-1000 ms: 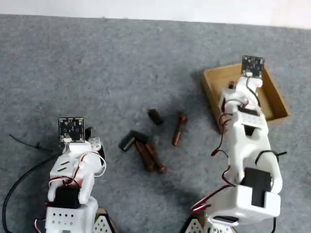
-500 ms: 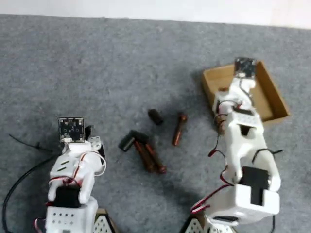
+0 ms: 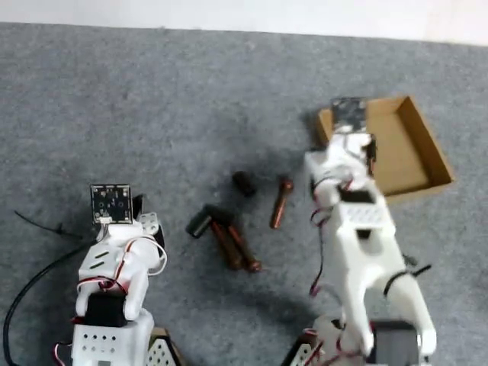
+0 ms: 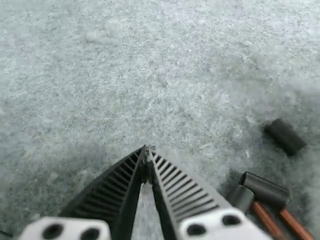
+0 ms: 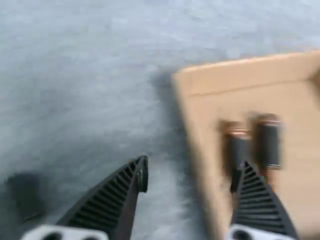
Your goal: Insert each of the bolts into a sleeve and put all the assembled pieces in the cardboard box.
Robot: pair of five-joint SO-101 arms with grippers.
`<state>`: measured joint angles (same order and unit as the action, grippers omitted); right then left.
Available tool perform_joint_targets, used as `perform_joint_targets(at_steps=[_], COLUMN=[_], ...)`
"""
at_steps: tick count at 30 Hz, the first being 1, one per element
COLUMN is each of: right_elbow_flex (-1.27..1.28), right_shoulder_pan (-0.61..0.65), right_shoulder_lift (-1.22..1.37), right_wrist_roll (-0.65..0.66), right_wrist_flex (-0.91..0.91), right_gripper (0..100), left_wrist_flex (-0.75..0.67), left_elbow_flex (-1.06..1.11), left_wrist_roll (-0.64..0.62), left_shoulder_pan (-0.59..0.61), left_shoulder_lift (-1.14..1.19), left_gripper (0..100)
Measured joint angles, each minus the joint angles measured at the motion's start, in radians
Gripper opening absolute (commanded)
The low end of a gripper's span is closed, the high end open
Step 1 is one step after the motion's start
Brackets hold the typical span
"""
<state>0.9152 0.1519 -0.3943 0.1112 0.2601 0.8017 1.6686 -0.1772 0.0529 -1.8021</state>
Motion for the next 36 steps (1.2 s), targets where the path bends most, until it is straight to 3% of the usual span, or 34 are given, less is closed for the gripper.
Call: perform_joint_targets(at_steps=[9,19,22,27,36], right_elbow_flex=[0.222,0.221,0.192,0.132,0.018], right_shoulder_pan=[0.29,0.496,0.545,0.58,0.583], right_shoulder_lift=[-0.239,-0.097,-0.002,0.144,0.278], right_wrist_roll=[-0.164,-0.16,-0.066,0.018,0.054], right_wrist_flex=[0.0,0.0,0.0,0.0,0.0], right_gripper=[24.5,24.5,24.5,24.5,24.5], left_wrist_flex=[-0.005,-0.005,-0.005,-0.006,-0.006], left_elbow_flex=[0.002,0.002,0.002,0.002,0.002], left_wrist_roll=[0.0,0.0,0.0,0.0,0.0], left_shoulder_pan=[0.0,0.0,0.0,0.0,0.0], left_shoulder_lift=[0.0,0.0,0.0,0.0,0.0], left_gripper=[1,1,1,1,1])
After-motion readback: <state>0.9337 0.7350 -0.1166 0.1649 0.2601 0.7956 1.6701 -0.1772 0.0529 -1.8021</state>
